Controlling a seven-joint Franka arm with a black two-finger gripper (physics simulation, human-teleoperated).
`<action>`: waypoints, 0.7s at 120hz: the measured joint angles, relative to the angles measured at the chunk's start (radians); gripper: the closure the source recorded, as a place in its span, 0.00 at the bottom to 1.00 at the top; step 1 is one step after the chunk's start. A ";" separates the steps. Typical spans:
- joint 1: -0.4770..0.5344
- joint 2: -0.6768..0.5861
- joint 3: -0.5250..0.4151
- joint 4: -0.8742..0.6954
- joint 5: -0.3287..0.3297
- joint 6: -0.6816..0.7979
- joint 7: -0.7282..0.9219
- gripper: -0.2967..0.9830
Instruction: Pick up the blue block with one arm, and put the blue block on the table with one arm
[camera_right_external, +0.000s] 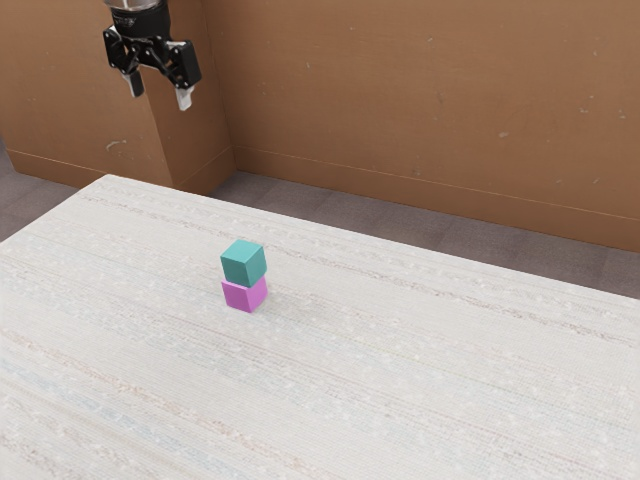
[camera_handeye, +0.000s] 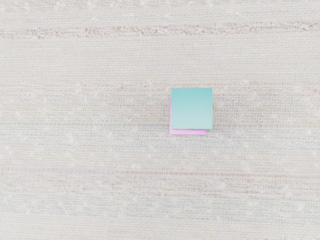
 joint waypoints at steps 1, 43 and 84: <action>0.000 0.000 0.000 0.000 0.000 0.000 0.000 0.23; -0.011 -0.101 -0.083 0.155 -0.067 -0.018 0.035 0.23; -0.005 -0.059 0.025 -0.098 -0.127 0.037 0.107 0.23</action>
